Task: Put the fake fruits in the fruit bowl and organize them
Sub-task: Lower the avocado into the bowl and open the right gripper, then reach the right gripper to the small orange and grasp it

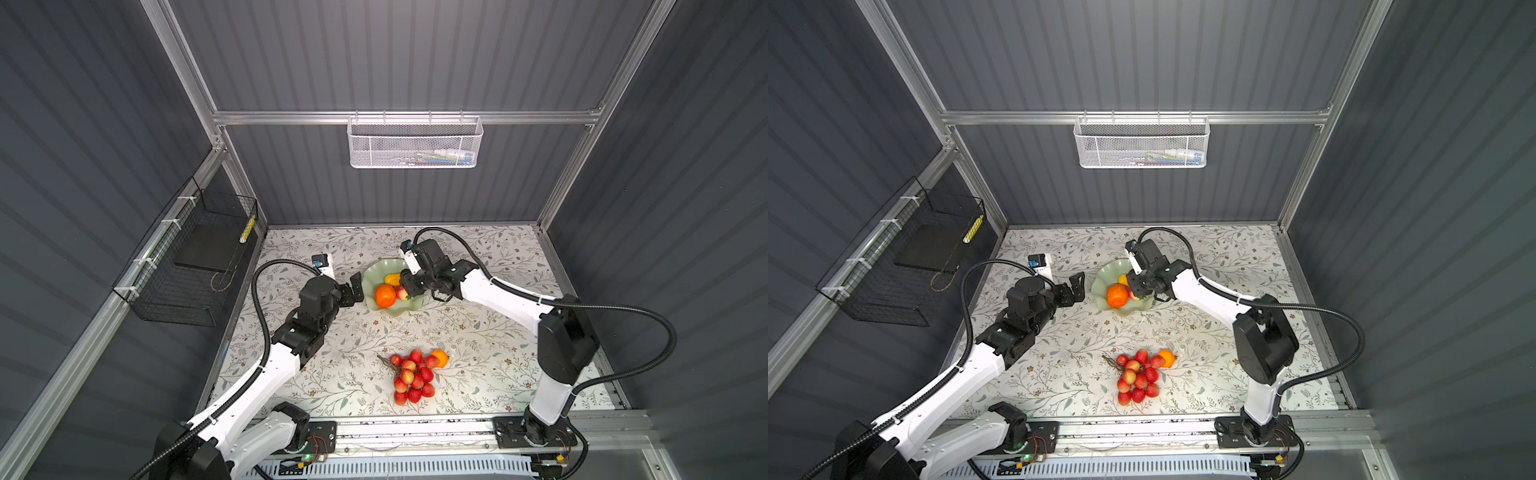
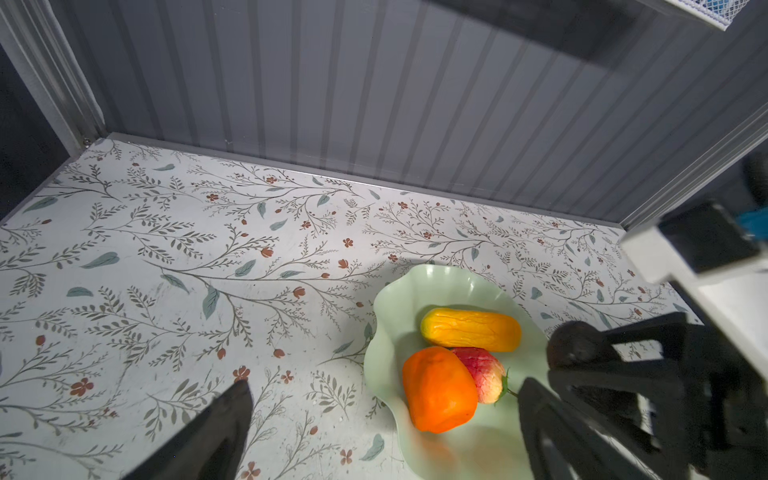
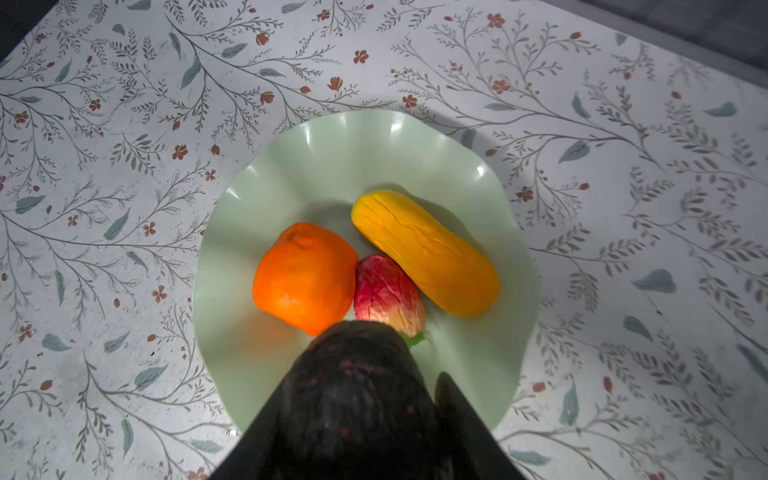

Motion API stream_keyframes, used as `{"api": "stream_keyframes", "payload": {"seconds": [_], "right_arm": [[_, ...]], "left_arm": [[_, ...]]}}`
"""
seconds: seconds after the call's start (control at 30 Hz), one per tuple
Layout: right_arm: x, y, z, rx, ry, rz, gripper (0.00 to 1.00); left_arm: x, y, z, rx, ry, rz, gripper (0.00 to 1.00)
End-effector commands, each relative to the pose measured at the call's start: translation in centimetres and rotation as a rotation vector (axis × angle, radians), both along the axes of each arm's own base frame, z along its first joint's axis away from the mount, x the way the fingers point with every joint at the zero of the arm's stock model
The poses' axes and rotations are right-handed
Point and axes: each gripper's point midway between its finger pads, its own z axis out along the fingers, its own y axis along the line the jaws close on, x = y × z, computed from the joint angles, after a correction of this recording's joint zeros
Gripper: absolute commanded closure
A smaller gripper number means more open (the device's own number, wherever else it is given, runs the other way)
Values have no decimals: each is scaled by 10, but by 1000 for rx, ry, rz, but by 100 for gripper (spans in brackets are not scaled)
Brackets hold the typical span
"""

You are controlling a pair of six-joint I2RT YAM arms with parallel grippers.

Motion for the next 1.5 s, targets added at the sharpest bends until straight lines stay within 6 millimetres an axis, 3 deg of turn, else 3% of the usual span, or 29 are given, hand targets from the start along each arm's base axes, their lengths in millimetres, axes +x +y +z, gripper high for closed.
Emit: {"api": "stream_keyframes", "payload": {"seconds": [0.0,0.1,0.23,0.37,0.5,0.6,0.67,0.83,0.93,1.07,1.17,1.47], "right_arm": [[10,15,-4,6,8,28,59],[16,21,-17,4,37,20,55],[20,22,-27,2,56,-5,42],[19,16,-20,-1,40,-26,32],[10,-3,2,-2,-2,-70,27],[-12,-27,14,5,-9,-113,25],[-32,-48,12,13,11,-162,23],[-95,-104,-17,3,150,-314,21],[-127,-120,-38,45,246,-385,21],[-166,-123,-67,66,379,-431,21],[-184,-119,-79,135,448,-456,22],[-189,-100,-86,233,494,-442,26]], "left_arm": [[-3,8,-11,20,31,28,0],[-1,6,-10,25,34,22,0],[0,4,-9,24,34,18,0],[1,4,-10,23,34,17,0],[2,3,-11,20,36,16,0],[4,2,-12,17,33,16,0],[5,1,-14,15,33,14,0],[10,-2,-16,15,35,9,0],[13,-6,-20,19,44,-2,0],[16,-11,-24,19,59,-14,0],[16,-11,-25,11,59,-14,0],[15,-11,-26,-5,61,-11,0]]}}
